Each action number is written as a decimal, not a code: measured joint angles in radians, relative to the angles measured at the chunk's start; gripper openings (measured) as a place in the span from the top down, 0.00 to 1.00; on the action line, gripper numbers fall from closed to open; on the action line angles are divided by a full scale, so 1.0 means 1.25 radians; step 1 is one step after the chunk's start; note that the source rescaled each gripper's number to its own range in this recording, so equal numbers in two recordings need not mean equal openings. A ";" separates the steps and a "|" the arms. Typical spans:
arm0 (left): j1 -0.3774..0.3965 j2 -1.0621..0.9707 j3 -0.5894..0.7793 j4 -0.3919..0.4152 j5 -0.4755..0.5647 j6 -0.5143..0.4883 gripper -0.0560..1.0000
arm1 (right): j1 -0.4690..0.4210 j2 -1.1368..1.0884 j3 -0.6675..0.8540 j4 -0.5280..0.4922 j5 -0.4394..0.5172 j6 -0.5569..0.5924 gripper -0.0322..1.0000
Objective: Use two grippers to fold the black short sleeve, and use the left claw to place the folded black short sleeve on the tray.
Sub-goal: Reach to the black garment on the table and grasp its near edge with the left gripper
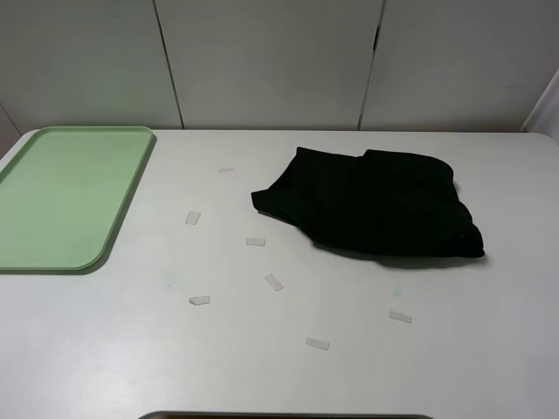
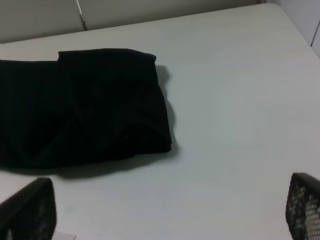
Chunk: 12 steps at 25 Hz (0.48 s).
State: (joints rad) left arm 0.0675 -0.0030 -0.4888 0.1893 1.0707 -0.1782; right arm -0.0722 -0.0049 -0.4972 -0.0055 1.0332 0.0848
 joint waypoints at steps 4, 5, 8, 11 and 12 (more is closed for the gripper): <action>0.000 0.000 0.000 0.000 0.000 0.000 0.02 | -0.001 0.000 0.000 0.000 0.000 0.000 0.00; 0.000 0.000 0.000 0.000 0.000 0.000 0.02 | -0.003 0.000 0.000 0.004 0.000 0.000 0.00; 0.000 0.000 0.000 0.000 0.000 0.000 0.02 | -0.003 0.000 0.000 0.004 0.000 0.000 0.00; 0.000 0.000 0.000 0.000 0.000 0.000 0.02 | -0.003 0.000 0.000 0.004 0.000 0.000 0.00; 0.000 0.000 0.000 0.000 0.000 0.000 0.02 | -0.003 0.000 0.000 0.004 0.000 0.000 0.00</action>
State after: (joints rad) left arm 0.0675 -0.0030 -0.4888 0.1893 1.0707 -0.1782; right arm -0.0756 -0.0049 -0.4972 0.0000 1.0332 0.0848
